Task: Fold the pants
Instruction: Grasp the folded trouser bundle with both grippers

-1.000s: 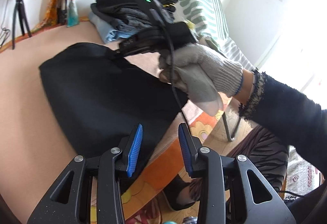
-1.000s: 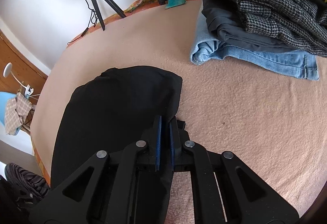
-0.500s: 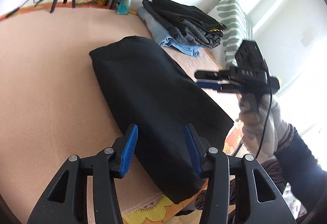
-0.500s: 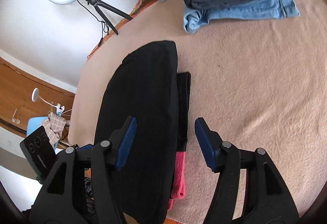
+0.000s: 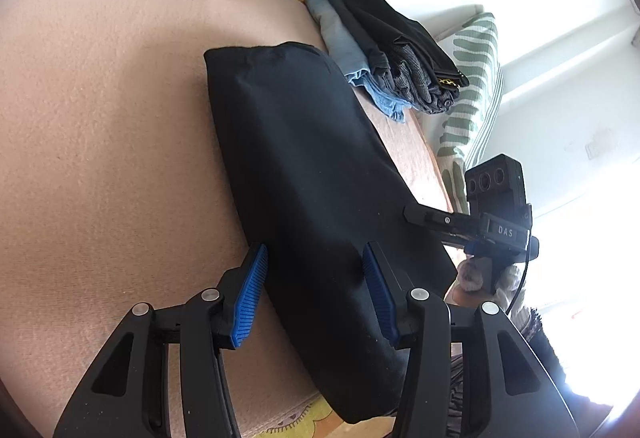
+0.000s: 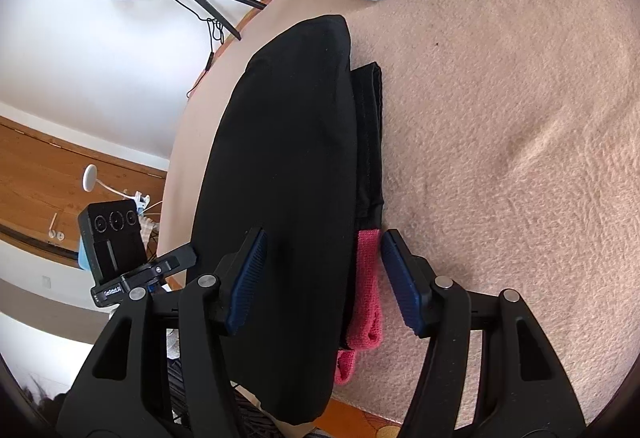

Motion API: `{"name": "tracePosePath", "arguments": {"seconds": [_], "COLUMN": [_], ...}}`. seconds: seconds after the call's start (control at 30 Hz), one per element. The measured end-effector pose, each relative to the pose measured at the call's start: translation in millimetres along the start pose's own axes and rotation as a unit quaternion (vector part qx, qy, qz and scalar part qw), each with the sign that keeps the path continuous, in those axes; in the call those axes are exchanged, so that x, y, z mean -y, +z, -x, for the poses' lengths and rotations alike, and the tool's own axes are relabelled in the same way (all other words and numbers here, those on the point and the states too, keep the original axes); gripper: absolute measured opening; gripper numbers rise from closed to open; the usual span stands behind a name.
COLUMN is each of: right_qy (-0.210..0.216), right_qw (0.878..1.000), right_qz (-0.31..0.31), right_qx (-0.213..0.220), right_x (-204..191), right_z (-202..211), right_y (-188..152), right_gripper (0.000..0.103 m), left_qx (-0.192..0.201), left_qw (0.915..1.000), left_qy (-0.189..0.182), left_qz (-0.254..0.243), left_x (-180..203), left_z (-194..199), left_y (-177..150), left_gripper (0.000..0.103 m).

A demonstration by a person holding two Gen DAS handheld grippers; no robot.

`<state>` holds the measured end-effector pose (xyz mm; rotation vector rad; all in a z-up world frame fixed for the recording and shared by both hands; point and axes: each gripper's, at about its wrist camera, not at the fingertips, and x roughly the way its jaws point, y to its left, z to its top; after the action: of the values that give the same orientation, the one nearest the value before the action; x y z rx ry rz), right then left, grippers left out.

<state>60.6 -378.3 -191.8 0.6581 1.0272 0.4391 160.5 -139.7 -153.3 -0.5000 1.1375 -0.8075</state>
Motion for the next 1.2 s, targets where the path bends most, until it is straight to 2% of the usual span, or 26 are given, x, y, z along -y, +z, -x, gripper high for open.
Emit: {"name": "tracePosePath", "arguments": {"seconds": [0.17,0.3,0.37,0.53,0.73,0.8,0.87,0.97,1.2], "right_qy": [0.023,0.055,0.065,0.044,0.035,0.012,-0.015,-0.036,-0.073], "right_qw": [1.0,0.998,0.997,0.999,0.999,1.0,0.999,0.997,0.991], "right_qz": [-0.006,-0.027,-0.034,-0.021,-0.02,-0.004,0.022,0.046,0.094], "right_qx": [0.004,0.008,-0.001,0.006,0.021,0.027,0.035,0.048,0.066], "right_x": [1,7,8,3,2,-5,-15,-28,-53], "right_z": [-3,-4,-8,-8,-12,-12,-10,-5,2], "right_y": [-1,-1,-2,-4,-3,-3,-5,-6,-11], "right_gripper": [0.063,0.062,0.048,0.037,0.038,0.034,0.029,0.023,0.02], "left_qx": [-0.006,-0.008,-0.005,-0.001,0.006,0.009,0.011,0.019,0.037], "left_qw": [0.9998,0.9999,1.0,0.9999,1.0,0.9999,0.9994,0.9991,0.9976], "left_qy": [-0.016,-0.011,-0.003,0.006,0.006,0.01,0.024,0.025,0.028], "left_qz": [0.014,0.009,0.002,-0.012,0.002,-0.004,-0.022,-0.03,-0.051], "left_x": [-8,-2,1,6,6,7,11,13,20], "left_z": [-8,-12,-13,-15,-19,-20,-20,-17,-9], "left_y": [-4,-1,-1,-2,1,1,-1,0,2], "left_gripper": [0.048,0.048,0.048,0.048,0.047,0.047,0.044,0.037,0.026]}}
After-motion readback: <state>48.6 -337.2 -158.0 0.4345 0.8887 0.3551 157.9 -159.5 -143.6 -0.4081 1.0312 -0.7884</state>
